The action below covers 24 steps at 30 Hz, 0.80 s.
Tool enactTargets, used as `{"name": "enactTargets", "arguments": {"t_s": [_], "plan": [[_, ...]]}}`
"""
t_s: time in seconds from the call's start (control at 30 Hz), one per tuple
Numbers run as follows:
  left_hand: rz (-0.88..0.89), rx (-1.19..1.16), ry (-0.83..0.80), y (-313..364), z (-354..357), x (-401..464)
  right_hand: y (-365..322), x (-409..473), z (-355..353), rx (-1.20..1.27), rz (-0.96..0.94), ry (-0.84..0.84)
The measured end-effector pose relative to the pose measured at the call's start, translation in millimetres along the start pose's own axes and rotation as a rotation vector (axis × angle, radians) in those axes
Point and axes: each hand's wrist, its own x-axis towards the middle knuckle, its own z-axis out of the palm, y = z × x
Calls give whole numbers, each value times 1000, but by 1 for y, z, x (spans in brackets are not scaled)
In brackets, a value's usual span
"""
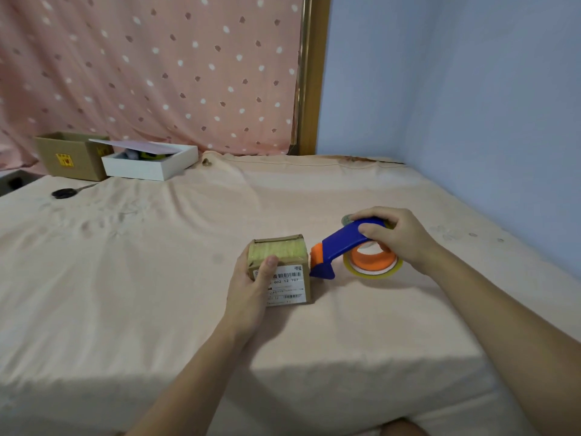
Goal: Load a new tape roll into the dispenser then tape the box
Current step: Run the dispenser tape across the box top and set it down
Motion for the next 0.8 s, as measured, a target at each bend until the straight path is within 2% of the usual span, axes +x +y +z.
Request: {"name": "enactTargets", "arguments": {"t_s": [0.3,0.4,0.47,0.6,0.67,0.8], "plan": [[3,1,5,2,1,-2,20,-13,-32,288,119,281],[0,3,24,1,1,-1,22,-11,-20,444,246,348],[3,-1,31,0,0,-2,25,-9,-8,601,401,318],[-7,-5,52,-2,-3,-2,36,-5,13,801,592,67],[1,-2,51,-3,-4,-2,40,-5,23,888,676,59],[0,-1,51,-4,-7,-2,41,-7,30,756,705,82]]}}
